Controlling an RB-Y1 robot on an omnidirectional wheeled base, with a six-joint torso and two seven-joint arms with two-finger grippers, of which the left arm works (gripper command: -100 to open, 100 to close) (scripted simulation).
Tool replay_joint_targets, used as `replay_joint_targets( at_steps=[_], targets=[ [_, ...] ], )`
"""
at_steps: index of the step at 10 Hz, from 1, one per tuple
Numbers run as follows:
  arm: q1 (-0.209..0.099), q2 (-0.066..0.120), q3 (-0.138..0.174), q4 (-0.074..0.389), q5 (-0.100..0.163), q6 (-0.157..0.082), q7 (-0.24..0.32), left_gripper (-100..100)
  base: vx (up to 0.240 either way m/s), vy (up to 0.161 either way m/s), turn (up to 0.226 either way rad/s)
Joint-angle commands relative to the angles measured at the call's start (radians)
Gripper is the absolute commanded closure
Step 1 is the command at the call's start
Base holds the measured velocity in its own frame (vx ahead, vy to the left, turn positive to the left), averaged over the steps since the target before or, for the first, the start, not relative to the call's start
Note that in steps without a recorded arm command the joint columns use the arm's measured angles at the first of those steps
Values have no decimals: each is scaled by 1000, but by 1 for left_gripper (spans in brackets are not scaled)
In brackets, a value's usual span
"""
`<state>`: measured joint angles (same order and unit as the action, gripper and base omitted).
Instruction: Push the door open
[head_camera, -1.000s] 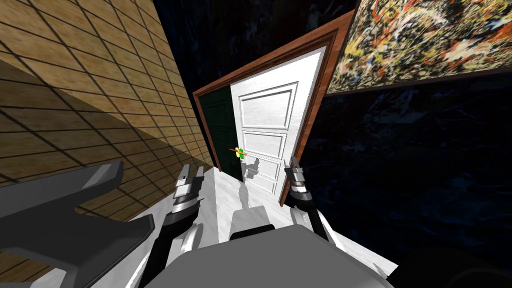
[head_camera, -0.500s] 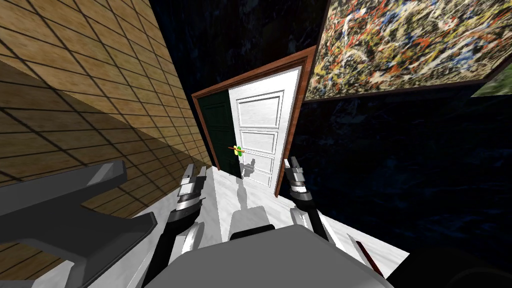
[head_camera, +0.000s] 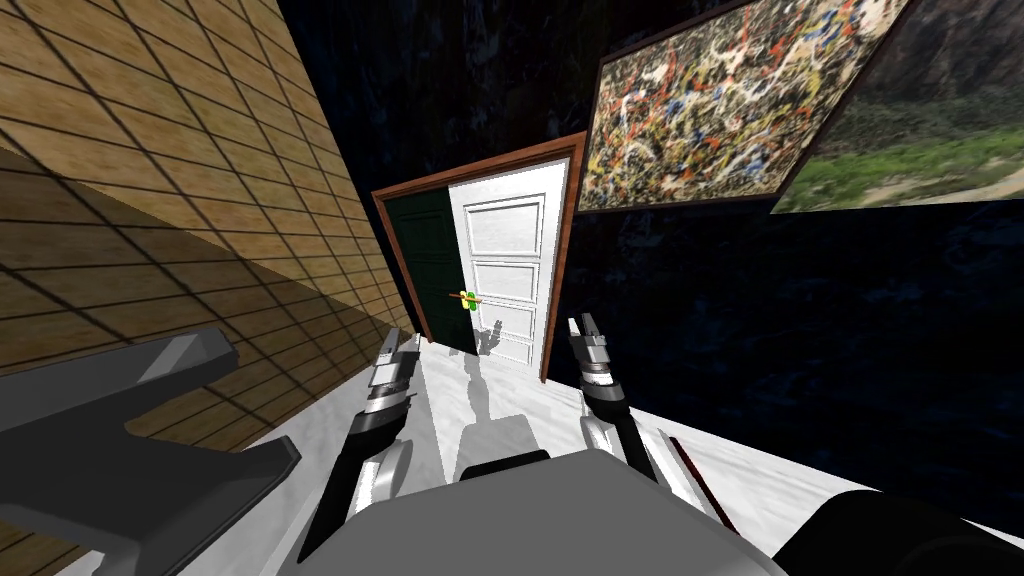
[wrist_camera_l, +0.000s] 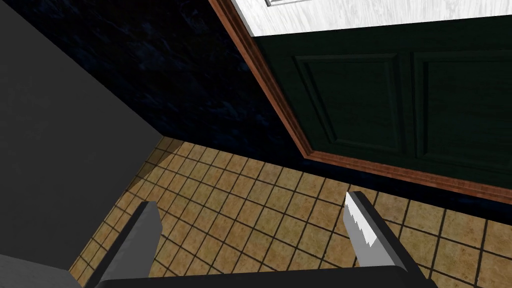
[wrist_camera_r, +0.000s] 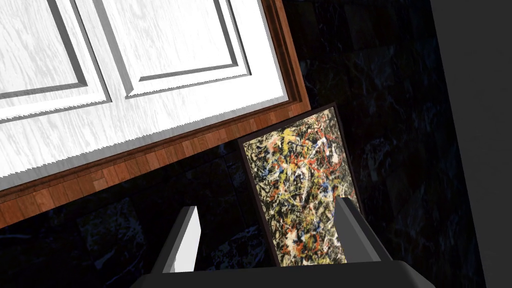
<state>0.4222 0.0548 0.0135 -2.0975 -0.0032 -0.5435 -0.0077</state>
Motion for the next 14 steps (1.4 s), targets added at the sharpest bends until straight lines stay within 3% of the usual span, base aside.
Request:
replay_joint_targets(
  at_steps=[1,6,14],
  targets=[
    [-22,11,-5,28,0,5,0,-100,-90,30,-149],
    [-84,41,-20,125,4,12,3,-100,-9,113,-122],
    [-169,68,-41,259,8,22,8,-100,36,173,-40]
  ],
)
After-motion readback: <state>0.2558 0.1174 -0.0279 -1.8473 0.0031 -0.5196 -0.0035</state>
